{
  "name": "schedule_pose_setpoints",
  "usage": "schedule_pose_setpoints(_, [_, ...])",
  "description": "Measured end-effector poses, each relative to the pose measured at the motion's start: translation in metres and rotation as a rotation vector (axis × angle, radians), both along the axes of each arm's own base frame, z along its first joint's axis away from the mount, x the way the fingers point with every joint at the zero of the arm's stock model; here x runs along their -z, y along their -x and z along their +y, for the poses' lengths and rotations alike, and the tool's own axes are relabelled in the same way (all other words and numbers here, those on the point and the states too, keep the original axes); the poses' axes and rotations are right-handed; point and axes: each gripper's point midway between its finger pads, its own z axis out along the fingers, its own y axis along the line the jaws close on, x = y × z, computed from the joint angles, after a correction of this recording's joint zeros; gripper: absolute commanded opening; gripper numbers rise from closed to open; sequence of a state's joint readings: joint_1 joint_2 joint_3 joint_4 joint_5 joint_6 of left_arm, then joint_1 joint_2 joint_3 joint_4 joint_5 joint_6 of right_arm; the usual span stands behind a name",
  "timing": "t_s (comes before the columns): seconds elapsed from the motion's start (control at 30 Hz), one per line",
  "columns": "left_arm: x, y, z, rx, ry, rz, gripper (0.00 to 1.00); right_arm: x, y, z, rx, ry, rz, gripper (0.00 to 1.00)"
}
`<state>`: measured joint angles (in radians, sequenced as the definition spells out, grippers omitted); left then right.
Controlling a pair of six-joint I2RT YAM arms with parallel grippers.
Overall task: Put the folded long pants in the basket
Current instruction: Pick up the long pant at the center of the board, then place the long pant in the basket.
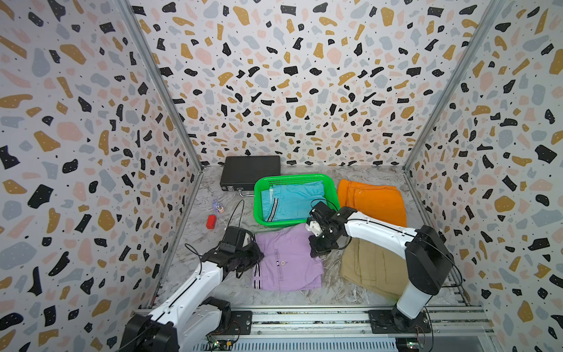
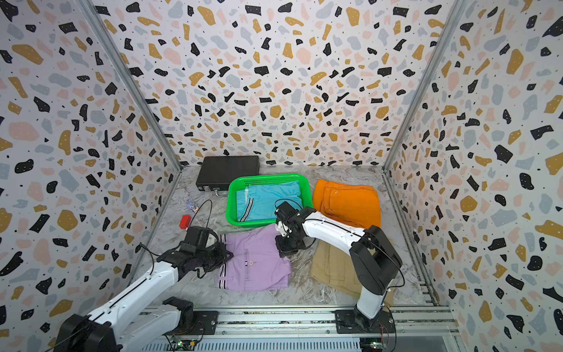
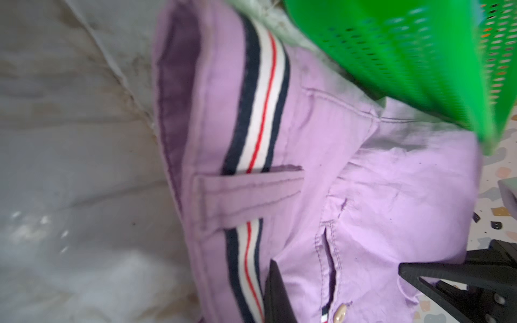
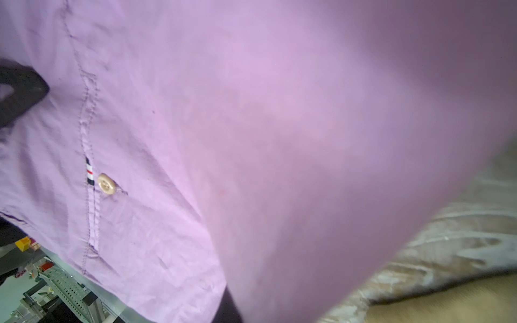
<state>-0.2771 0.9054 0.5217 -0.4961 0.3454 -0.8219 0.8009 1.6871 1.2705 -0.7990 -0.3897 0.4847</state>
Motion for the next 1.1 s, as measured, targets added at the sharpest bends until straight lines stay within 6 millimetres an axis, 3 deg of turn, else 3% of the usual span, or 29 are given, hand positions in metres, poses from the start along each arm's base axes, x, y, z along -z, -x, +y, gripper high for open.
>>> schedule_pose_setpoints(0.17, [-0.064, 0.004, 0.002, 0.007, 0.019, -0.100, 0.00, -0.043, 0.009, 0.000, -0.034, -0.062, -0.046, 0.00])
schedule_pose_setpoints(0.37, [-0.105, 0.005, 0.001, 0.027, 0.014, -0.104, 0.00, -0.091, 0.009, 0.000, -0.052, -0.106, -0.114, 0.00])
schedule_pose_setpoints(0.53, [-0.144, -0.030, -0.008, 0.064, -0.016, -0.138, 0.00, -0.143, -0.016, 0.003, -0.035, -0.164, -0.232, 0.00])
schedule_pose_setpoints(0.67, [-0.172, -0.070, -0.017, 0.100, -0.046, -0.192, 0.00, -0.169, -0.056, 0.002, 0.018, -0.189, -0.302, 0.00])
schedule_pose_setpoints(0.77, [-0.183, -0.103, -0.026, 0.127, -0.060, -0.211, 0.00, -0.171, -0.092, 0.000, 0.072, -0.185, -0.317, 0.00])
schedule_pose_setpoints(0.87, [-0.179, -0.135, -0.034, 0.147, -0.068, -0.205, 0.00, -0.162, -0.129, -0.003, 0.120, -0.175, -0.306, 0.00])
schedule_pose_setpoints(1.1, [-0.137, -0.189, -0.048, 0.187, -0.084, -0.125, 0.00, -0.126, -0.188, -0.013, 0.184, -0.132, -0.261, 0.00])
